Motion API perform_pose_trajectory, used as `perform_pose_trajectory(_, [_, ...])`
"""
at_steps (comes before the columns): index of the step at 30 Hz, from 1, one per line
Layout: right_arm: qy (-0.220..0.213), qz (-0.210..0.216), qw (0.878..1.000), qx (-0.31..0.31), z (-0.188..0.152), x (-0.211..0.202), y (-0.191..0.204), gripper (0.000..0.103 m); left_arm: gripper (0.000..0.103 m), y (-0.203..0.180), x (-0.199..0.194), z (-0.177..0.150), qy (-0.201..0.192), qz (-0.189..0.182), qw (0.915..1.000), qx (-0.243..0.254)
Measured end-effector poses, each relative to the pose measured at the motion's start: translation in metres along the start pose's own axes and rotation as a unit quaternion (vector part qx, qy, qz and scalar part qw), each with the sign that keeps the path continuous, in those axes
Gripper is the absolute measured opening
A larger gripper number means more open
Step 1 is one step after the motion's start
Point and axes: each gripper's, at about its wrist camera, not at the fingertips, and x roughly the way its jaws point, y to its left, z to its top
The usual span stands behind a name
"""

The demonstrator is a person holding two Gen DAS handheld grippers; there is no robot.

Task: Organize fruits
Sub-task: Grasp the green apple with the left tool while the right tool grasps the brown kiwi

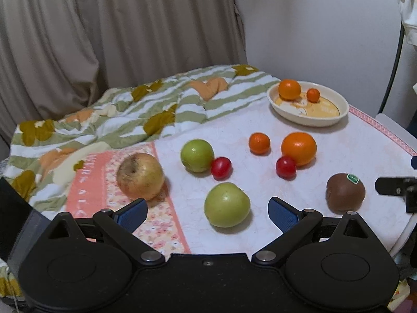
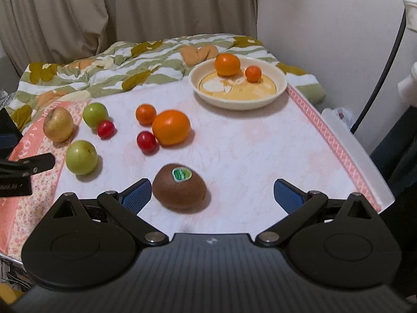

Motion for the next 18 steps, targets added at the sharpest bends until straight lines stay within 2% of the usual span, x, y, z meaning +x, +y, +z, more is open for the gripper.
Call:
perform_pose_trajectory(5, [0.005,0.004,1.0,0.003,-0.008,0.016,0.008,0.103,0.096,-0.003,0.025,-0.003,0.016,-0.021,0.9996,-0.007])
perform_pose_trajectory(13, [0.022,0.009,1.0,0.002,-0.012,0.043,0.018,0.103,0.074,-0.01,0.057,-0.001,0.038,-0.028,0.9989,0.005])
perform_pose_trajectory(15, [0.023,0.011,1.0,0.0,-0.012,0.048,0.021,0.103,0.072,-0.011,0.064,-0.002,0.044,-0.03,0.9986,0.006])
perform_pose_trajectory(17, [0.024,0.013,1.0,0.002,-0.012,0.053,0.022,0.103,0.061,-0.012,0.07,-0.003,0.052,-0.033,0.9981,0.007])
perform_pose_trajectory(18, [0.025,0.013,1.0,0.003,-0.012,0.055,0.023,0.103,0.062,-0.012,0.071,-0.003,0.052,-0.032,0.9981,0.008])
